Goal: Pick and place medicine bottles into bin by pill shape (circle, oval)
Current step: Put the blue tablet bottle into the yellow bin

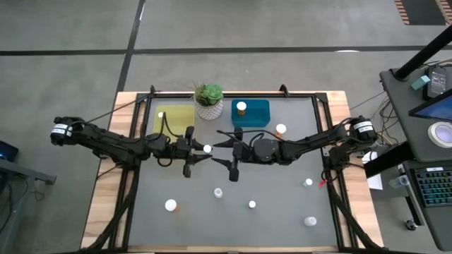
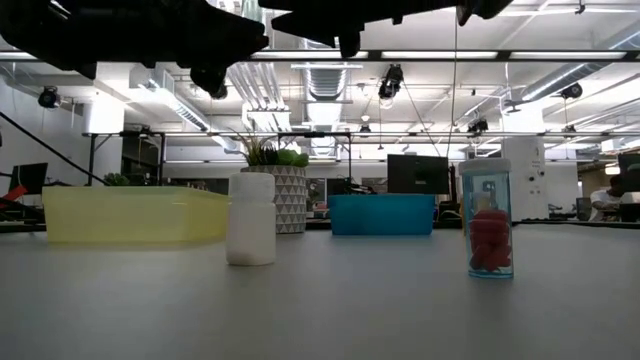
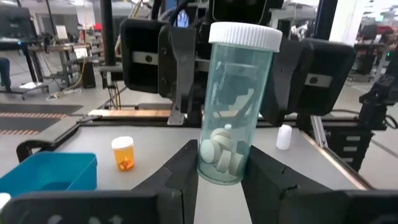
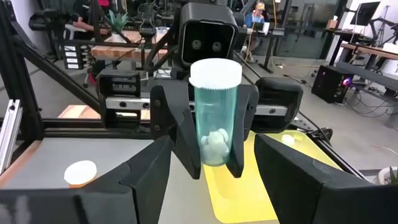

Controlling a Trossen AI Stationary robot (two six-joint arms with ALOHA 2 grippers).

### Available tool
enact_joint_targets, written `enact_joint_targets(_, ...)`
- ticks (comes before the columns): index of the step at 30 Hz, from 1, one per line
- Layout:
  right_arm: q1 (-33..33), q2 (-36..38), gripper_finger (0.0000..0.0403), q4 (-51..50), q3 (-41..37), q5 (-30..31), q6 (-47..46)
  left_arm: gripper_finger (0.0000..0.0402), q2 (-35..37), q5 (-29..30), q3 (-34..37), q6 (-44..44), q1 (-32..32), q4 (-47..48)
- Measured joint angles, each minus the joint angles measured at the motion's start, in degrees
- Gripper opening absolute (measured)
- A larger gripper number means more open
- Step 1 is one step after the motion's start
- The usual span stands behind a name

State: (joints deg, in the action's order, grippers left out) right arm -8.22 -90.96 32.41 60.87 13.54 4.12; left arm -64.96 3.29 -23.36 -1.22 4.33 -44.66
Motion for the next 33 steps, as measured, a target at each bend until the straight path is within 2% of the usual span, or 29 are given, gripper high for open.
enact_joint_targets(5,0.0,0.0,0.0223,0.0,0.3,0.0,0.5,0.0083,-3.0,0.0,0.0,-1.5,0.0,-3.2)
enact_joint_targets(12,0.0,0.0,0.0223,-0.2,0.3,0.0,1.0,0.0083,-9.1,0.1,-0.4,-1.6,0.3,-13.3)
enact_joint_targets(16,0.0,0.0,0.0216,-0.5,0.3,0.0,1.0,0.0083,-10.8,0.1,-1.3,-1.6,0.4,-14.4)
enact_joint_targets(20,0.0,0.0,0.0189,-0.6,0.3,0.0,1.1,0.0083,-11.3,0.1,-1.6,-1.6,0.4,-14.3)
enact_joint_targets(29,0.0,0.0,0.0098,-0.8,0.3,0.0,1.9,0.0083,-10.6,0.0,-1.5,-1.4,0.4,-14.4)
enact_joint_targets(33,0.0,0.0,0.0075,-0.9,0.3,0.0,2.0,0.0089,-10.6,0.0,-1.5,-1.4,0.4,-14.3)
